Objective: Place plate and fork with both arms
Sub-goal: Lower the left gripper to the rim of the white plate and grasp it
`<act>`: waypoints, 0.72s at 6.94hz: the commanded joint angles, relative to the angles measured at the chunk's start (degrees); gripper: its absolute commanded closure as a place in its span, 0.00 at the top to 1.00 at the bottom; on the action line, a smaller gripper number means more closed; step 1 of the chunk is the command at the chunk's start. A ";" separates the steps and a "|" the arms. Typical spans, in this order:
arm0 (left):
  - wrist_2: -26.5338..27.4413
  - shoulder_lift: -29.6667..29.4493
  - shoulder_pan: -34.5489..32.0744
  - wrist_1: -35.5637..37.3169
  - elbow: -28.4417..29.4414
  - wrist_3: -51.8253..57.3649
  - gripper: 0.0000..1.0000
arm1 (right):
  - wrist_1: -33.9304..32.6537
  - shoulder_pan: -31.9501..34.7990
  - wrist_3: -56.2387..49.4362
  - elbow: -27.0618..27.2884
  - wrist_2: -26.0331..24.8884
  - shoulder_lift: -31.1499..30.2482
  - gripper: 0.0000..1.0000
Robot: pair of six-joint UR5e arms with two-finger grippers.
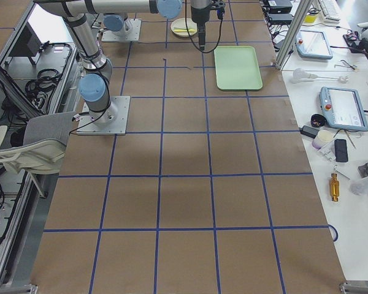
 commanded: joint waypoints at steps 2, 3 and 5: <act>-0.29 -0.13 8.40 0.42 -2.37 0.43 1.00 | 0.00 0.00 0.02 0.02 0.00 0.00 1.00; -0.47 -0.13 10.69 0.68 -2.91 3.82 1.00 | 0.00 0.00 0.02 -0.07 0.00 0.00 1.00; -0.82 -0.48 14.21 4.52 -5.88 14.62 1.00 | 0.00 0.00 0.02 -0.07 0.00 -0.09 1.00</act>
